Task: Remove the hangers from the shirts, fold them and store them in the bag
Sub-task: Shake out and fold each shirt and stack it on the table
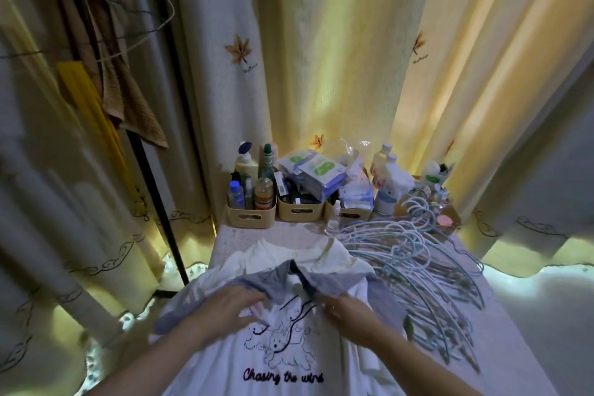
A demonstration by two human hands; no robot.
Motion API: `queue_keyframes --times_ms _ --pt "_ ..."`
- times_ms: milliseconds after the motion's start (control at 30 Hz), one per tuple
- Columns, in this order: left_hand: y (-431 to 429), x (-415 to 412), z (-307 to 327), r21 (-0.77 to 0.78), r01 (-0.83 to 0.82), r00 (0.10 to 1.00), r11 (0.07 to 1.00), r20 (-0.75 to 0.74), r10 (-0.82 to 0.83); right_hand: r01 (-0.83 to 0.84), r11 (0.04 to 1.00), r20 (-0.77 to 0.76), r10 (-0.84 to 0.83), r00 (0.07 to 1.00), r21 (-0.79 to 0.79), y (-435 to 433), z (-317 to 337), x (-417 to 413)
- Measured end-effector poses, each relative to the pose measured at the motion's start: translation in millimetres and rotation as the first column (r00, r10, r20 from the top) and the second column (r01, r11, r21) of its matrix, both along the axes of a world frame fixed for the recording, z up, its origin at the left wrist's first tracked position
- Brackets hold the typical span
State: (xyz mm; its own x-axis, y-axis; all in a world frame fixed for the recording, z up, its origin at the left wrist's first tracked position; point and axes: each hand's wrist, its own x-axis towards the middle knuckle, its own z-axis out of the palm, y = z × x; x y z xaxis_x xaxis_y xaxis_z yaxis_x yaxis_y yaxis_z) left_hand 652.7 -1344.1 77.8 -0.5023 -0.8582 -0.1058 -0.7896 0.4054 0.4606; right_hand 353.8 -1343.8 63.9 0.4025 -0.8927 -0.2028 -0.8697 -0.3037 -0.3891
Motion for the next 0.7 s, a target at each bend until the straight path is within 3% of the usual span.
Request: queue_keyframes --times_ms 100,167,267,333,467,600,667,700 --pt "-19 3 7 -0.165 -0.164 0.973 0.973 0.137 0.187 0.175 0.984 0.192 -0.167 0.967 -0.030 -22 9 -4" --pt "-27 4 9 -0.163 -0.249 0.927 0.955 0.246 0.284 0.241 0.969 0.199 -0.228 0.953 -0.046 -35 13 -9" --pt "-28 5 1 -0.036 -0.352 0.912 0.935 0.210 0.351 0.206 0.978 0.067 -0.208 0.976 0.041 -41 8 -12" --pt "-25 6 -4 -0.058 -0.342 0.908 0.938 0.236 0.346 0.177 0.981 -0.014 -0.177 0.984 0.079 -36 -2 -10" --pt "-23 -2 -6 -0.223 -0.233 0.879 0.947 0.369 0.303 0.188 0.982 -0.128 -0.183 0.975 0.026 -31 -13 -7" --pt "-26 -20 -2 -0.177 -0.068 0.883 0.982 0.448 0.141 0.150 0.988 -0.254 -0.154 0.955 -0.035 -30 -7 -6" --pt "-26 -25 0 -0.169 -0.088 0.912 0.982 0.384 0.147 0.124 0.989 -0.295 -0.141 0.945 -0.074 -30 -3 -7" --pt "-26 -26 3 -0.156 -0.168 0.948 0.973 0.247 0.203 0.114 0.989 -0.301 -0.136 0.944 -0.090 -31 -2 -7"
